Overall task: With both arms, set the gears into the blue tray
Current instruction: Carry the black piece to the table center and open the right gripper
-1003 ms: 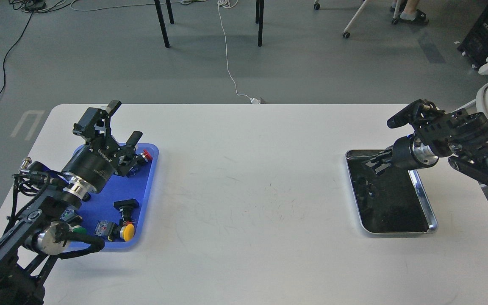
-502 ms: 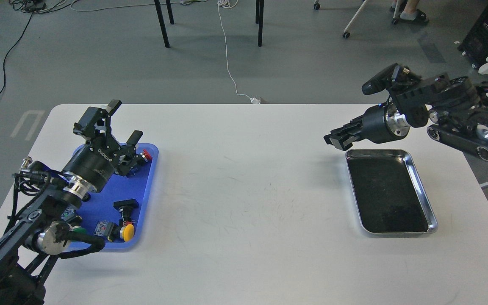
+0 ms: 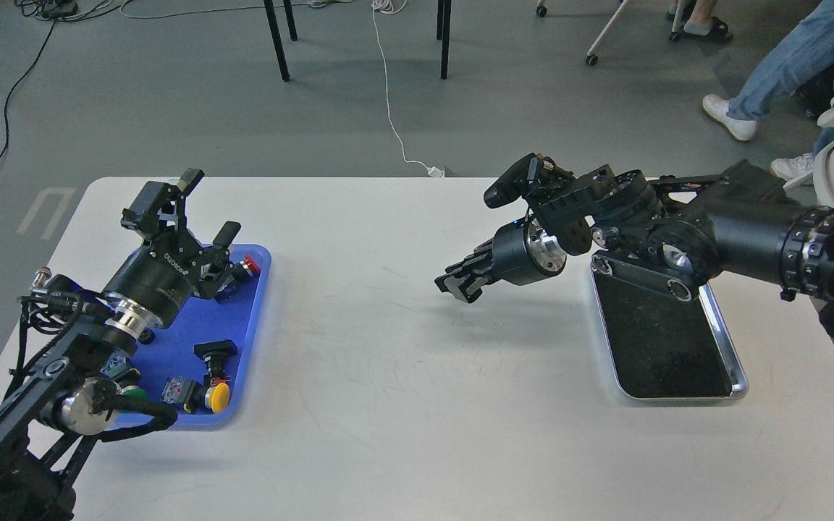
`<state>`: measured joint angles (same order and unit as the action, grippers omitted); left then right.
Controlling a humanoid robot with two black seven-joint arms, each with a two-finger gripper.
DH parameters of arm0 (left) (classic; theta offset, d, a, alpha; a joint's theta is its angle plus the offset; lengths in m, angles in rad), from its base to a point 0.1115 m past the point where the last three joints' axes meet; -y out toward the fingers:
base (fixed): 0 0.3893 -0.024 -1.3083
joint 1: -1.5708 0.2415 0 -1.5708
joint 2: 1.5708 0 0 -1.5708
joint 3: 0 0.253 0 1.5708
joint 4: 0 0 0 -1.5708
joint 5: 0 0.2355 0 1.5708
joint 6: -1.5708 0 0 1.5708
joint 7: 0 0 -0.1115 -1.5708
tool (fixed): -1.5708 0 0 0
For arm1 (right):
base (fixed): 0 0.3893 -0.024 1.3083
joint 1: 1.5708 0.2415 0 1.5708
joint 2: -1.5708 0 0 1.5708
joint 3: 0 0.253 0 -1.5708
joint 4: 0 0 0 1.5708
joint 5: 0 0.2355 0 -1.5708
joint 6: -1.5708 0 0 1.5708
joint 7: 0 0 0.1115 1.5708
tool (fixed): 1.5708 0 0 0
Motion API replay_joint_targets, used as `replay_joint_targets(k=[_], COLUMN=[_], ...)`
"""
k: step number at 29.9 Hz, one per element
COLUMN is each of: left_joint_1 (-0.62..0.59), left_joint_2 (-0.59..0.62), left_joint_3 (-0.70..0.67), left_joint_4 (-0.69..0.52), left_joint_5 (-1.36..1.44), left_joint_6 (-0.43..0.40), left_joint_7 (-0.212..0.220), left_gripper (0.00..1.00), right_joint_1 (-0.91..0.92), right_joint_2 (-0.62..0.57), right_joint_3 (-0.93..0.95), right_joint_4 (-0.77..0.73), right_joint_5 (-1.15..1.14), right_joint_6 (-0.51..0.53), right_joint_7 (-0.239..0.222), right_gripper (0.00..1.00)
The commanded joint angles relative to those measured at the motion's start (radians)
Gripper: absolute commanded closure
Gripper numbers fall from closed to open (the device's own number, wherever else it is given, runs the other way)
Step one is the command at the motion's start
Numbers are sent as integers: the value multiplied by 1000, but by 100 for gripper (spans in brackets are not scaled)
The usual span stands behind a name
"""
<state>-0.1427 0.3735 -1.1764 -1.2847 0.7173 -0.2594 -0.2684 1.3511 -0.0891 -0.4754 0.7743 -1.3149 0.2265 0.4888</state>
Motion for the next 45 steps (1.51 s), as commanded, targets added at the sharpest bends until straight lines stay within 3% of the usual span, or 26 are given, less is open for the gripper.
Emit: replay_joint_targets(k=[1, 15, 22, 26, 34, 40, 45], left_joint_1=[6, 23, 23, 23, 23, 23, 23], left_joint_2=[1, 2, 2, 2, 2, 10, 19], left_joint_3=[-2, -9, -12, -12, -12, -12, -12], left_joint_4=[-1, -2, -2, -2, -4, -4, -4], left_joint_5=[-1, 1, 1, -1, 1, 1, 1], left_joint_6=[0, -1, -1, -1, -1, -3, -4], left_joint_7=[0, -2, -2, -2, -2, -3, -3], left_gripper=[2, 2, 2, 2, 2, 2, 2], right_joint_1=[-35, -115, -115, -116, -115, -101, -112], right_joint_2=[46, 89, 89, 89, 88, 9, -112], right_joint_3=[0, -40, -42, -43, -40, 52, 193], right_joint_4=[-26, -30, -30, -30, -30, -18, 42], right_joint_5=[3, 36, 36, 37, 39, 130, 368], right_joint_6=[-18, -79, -88, -95, -133, -142, -128], right_joint_7=[0, 0, 0, 0, 0, 0, 0], right_gripper=[77, 77, 72, 64, 31, 6, 3])
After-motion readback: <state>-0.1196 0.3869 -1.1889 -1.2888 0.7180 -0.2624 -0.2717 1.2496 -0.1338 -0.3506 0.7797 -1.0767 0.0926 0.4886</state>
